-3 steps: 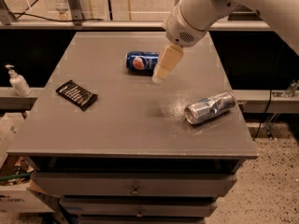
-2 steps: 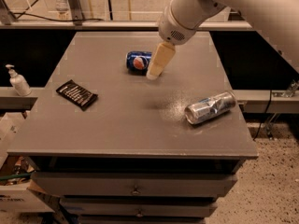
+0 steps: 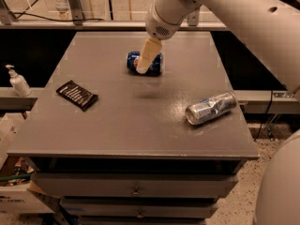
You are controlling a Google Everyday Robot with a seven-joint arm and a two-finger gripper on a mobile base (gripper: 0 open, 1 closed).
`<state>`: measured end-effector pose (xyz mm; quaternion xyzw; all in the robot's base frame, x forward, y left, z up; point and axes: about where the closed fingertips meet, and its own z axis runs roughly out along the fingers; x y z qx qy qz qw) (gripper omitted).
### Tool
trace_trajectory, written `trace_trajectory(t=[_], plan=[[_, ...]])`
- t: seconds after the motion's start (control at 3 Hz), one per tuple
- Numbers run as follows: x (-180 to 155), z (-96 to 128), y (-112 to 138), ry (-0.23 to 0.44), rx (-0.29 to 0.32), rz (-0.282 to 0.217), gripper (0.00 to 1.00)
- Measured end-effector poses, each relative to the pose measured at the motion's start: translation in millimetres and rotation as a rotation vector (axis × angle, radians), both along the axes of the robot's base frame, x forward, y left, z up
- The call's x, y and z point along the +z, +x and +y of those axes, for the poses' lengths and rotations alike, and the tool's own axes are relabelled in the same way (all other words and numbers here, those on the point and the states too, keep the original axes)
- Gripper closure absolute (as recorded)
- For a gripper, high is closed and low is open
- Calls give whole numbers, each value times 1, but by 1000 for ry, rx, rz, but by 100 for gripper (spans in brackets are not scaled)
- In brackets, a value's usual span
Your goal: Place pepsi can upright
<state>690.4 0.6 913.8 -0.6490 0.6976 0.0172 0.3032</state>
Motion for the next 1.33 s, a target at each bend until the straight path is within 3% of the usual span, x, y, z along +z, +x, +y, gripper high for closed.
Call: trace_trajectory(t=[0.67,1.33], plan=[[-30,11,30,-86,-32,24,0],[-49,24,42,-132,-49,47,0]])
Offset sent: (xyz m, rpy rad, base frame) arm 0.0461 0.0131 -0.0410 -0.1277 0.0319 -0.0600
